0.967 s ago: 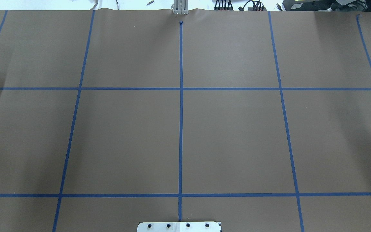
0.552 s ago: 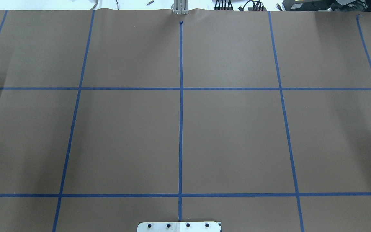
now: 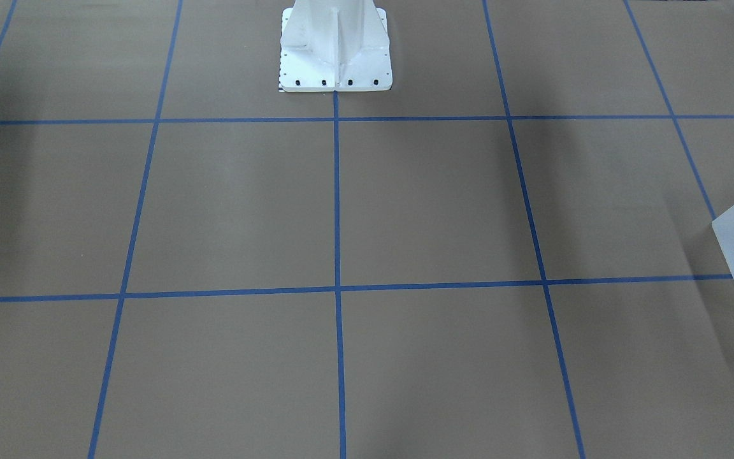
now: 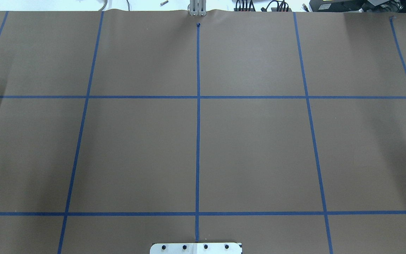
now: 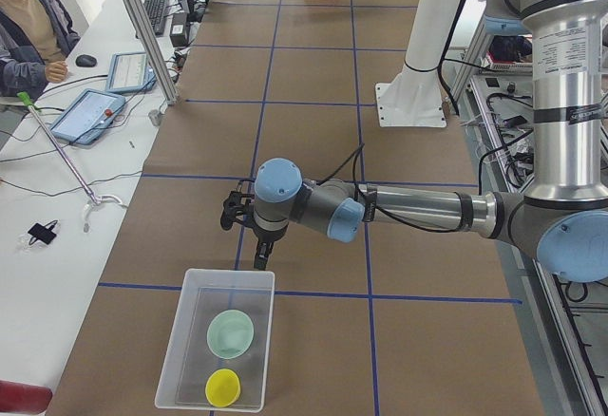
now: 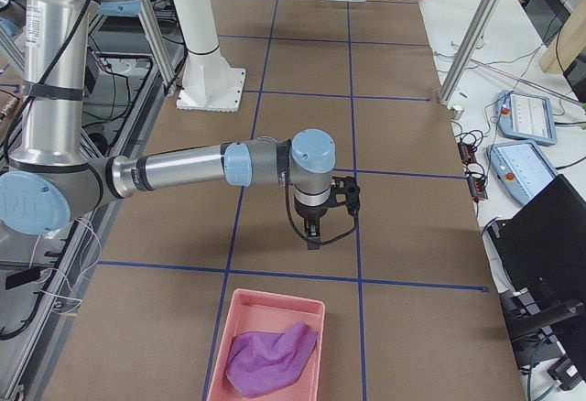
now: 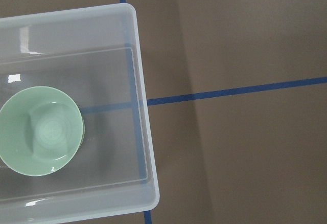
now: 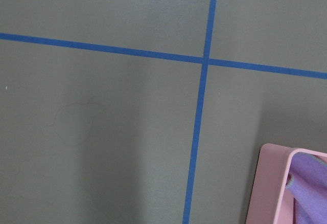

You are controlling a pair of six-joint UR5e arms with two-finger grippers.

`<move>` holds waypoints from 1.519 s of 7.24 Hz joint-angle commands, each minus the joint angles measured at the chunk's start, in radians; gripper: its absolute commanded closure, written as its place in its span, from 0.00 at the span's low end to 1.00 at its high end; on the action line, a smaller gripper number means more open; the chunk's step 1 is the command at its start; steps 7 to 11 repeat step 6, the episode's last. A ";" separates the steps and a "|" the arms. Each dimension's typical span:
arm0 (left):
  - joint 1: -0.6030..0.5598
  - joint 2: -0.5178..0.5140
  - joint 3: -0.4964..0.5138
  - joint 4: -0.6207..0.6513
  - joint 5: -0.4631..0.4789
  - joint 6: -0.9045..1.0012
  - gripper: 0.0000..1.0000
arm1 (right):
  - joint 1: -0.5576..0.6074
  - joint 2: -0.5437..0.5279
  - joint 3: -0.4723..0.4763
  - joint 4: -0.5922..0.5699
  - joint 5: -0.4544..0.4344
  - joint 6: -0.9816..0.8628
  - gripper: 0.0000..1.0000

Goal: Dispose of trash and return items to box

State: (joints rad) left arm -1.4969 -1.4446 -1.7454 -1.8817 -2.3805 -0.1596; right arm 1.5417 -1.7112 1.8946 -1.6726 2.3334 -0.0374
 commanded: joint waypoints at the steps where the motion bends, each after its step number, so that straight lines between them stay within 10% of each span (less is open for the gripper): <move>1: 0.000 0.009 0.020 -0.002 0.000 0.000 0.01 | 0.000 0.004 -0.005 0.005 0.001 0.001 0.00; 11: 0.000 -0.008 0.043 -0.002 0.001 0.003 0.01 | -0.002 0.007 -0.026 0.013 -0.003 0.002 0.00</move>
